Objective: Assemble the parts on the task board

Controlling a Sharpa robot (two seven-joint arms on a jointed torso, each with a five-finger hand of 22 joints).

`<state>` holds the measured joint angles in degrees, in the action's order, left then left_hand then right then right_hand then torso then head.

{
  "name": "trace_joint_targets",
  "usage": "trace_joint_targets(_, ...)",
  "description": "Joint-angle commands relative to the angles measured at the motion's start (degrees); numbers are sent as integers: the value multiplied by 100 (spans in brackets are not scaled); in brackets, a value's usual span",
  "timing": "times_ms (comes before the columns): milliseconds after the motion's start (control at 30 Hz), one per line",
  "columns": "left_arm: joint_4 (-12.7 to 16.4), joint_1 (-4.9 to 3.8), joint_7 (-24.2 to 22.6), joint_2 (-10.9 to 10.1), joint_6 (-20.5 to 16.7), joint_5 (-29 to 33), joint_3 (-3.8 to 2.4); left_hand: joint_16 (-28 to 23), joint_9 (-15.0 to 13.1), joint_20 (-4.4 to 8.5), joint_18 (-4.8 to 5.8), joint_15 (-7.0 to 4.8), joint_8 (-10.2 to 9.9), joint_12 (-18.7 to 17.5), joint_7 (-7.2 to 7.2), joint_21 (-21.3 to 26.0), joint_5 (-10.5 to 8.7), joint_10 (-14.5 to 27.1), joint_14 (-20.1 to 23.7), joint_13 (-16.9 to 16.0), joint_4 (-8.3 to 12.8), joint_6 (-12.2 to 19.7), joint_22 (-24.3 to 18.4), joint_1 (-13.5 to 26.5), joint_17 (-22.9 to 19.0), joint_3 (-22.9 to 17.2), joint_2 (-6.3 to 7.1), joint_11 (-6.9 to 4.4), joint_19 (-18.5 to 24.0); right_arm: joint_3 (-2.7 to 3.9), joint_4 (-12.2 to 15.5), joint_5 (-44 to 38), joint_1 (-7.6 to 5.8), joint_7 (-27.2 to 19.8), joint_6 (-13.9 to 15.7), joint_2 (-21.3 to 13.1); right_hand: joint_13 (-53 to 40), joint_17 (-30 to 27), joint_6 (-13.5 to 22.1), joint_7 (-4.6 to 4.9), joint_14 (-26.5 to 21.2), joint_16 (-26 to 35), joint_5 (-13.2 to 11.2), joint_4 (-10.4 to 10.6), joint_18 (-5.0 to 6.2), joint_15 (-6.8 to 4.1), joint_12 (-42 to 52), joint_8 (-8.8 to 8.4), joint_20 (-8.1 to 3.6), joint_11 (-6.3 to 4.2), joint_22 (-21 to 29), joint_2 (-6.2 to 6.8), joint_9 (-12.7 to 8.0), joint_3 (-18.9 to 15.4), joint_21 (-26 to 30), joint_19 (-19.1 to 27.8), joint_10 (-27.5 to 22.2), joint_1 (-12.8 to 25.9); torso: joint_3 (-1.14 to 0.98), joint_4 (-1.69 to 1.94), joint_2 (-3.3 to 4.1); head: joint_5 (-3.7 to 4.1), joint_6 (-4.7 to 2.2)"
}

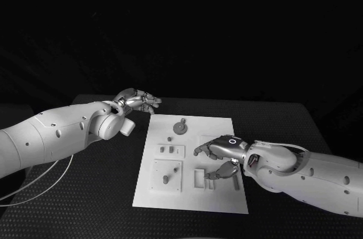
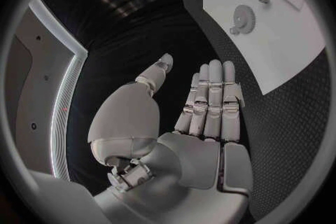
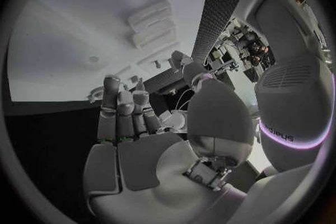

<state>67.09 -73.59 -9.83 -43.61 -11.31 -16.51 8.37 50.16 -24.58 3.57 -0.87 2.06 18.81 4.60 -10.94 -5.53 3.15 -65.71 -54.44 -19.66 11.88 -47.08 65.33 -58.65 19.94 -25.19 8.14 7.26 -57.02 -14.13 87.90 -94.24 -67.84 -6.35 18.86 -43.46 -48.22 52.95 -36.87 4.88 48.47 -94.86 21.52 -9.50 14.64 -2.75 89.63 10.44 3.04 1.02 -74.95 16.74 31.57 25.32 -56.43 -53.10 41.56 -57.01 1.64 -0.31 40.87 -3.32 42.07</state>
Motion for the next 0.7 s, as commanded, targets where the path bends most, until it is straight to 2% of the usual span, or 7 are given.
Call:
trace_joint_targets(33, -3, -5, -91, 16, 36, -13, -3, -21, 8, -28, -8, 32, 26, -13, -6, 19, -23, 33, 21, -8, -12, 34, 8, 29, 10, 34, -14, -17, 2, 1, 21, 944, -85, -121, -157, -82, 8, 6, -133, 159, -33, -153, -9, 82, 36, -13, 31, 129, -23, 13, -5, -58, 51, -4, 24, 33, -48, 28, -1, 0, -3, 9, -29)
trace_joint_targets(267, -15, -5, -122, 17, 19, -8, -3, -23, 7, -29, -7, 33, 29, -10, -5, 20, -23, 28, 21, -10, -16, 30, 9, 35, 12, 36, -19, -19, 2, -1, -55, 2521, -334, -134, -360, -365, 54, -18, -548, 450, -65, -124, -7, 262, 36, 32, 13, 420, -19, 233, 11, -223, 154, -113, 72, 81, -73, 220, 6, -4, -9, 45, -91)
trace_joint_targets(333, -13, -5, -134, 17, 6, -4, -3, -23, 7, -29, -8, 32, 31, -9, -4, 21, -22, 26, 21, -11, -17, 28, 10, 36, 13, 36, -22, -20, 1, -1, -144, 2838, -350, -127, -409, -414, 67, -32, -571, 478, -69, -126, -6, 252, 36, 65, 9, 434, -17, 260, 14, -274, 155, -140, 80, 85, -71, 234, 5, -7, -7, 57, -110)
trace_joint_targets(500, -34, -5, -193, 27, -44, 39, -3, -26, 2, -28, -9, 32, 45, 2, 5, 24, -22, 8, 19, -16, -18, 8, 13, 35, 19, 34, -37, -29, 0, 0, -654, 3922, -363, -81, -348, -496, 129, -91, -796, 612, -5, -141, -2, 188, 36, 183, 27, 529, -33, 384, 26, -601, 154, -250, 80, 18, 25, 306, 4, -5, -7, 96, -179)
trace_joint_targets(567, -50, -5, -212, 22, -52, 65, -3, -27, 1, -28, -9, 32, 50, 6, 9, 25, -22, 0, 19, -19, -20, -1, 15, 37, 21, 34, -40, -32, 0, 3, -878, 4548, -365, -150, -235, -516, 166, -118, -863, 608, 10, -122, 2, 163, 36, 192, 0, 554, -36, 383, 41, -679, 154, -278, 103, 15, 51, 334, 2, -2, -8, 111, -201)
trace_joint_targets(633, -80, -5, -249, 13, -116, 124, -3, -31, -3, -29, -9, 32, 62, 16, 17, 28, -22, -17, 20, -23, -22, -20, 17, 39, 24, 34, -52, -40, 1, 18, -1212, 5383, -365, -306, -104, -537, 547, -523, -942, 564, -47, 398, 1, 7, 25, 140, -494, 553, 92, 349, 235, -901, 123, -329, 485, 254, 84, 450, 1, -2, -5, 140, -232)
trace_joint_targets(700, -102, -5, -257, 12, -131, 187, -3, -34, -4, -29, -9, 33, 67, 19, 21, 31, -22, -23, 22, -25, -20, -27, 18, 37, 26, 34, -55, -43, 3, 38, -1430, 5765, -366, -389, -70, -538, 787, -854, -966, 548, -55, 803, 9, -132, 6, 134, -828, 542, 194, 341, 353, -1011, 104, -328, 737, 447, 79, 470, 1, -8, -5, 156, -253)
